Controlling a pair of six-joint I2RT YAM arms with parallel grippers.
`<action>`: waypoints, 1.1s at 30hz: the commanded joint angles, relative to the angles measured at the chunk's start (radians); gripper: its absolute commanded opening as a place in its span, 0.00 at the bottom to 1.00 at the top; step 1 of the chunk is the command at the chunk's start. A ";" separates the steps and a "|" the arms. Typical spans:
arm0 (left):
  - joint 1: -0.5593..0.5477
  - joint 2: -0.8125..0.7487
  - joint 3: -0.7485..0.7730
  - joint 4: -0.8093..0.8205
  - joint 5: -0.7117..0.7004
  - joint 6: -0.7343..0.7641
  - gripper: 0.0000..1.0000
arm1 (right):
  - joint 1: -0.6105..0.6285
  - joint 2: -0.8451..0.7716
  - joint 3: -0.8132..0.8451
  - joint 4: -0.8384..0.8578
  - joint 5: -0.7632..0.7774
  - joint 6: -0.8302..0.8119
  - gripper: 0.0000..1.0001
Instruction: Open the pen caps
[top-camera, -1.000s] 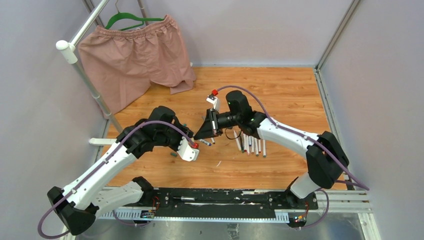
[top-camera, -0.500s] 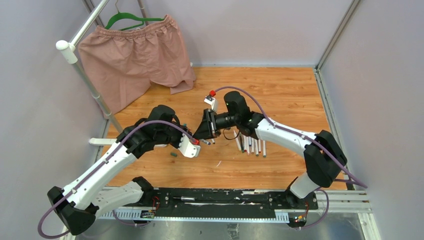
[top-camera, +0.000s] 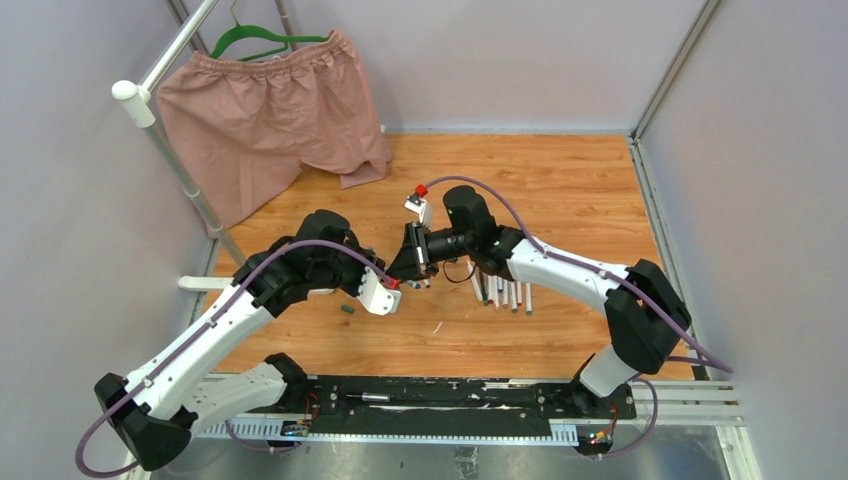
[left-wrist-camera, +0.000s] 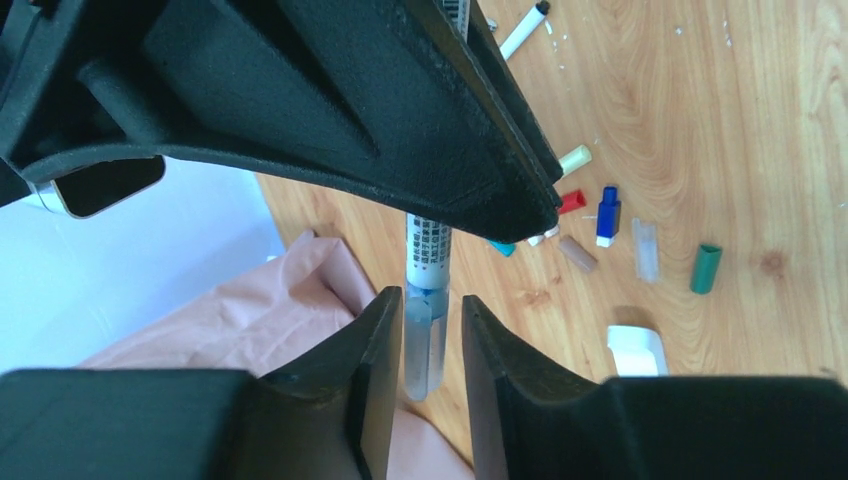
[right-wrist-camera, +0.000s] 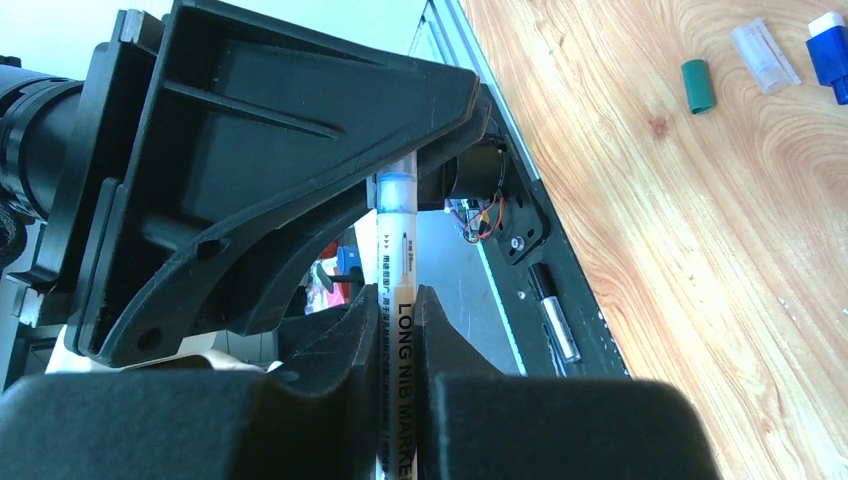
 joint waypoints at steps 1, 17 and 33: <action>-0.006 -0.022 -0.010 0.002 0.035 -0.006 0.36 | 0.010 0.001 0.018 0.026 0.011 0.018 0.00; -0.006 -0.009 0.003 0.003 0.034 0.024 0.05 | 0.010 0.032 0.022 0.061 -0.006 0.047 0.00; -0.001 0.052 0.019 0.002 -0.083 0.001 0.00 | 0.009 0.020 -0.013 0.083 -0.012 0.064 0.00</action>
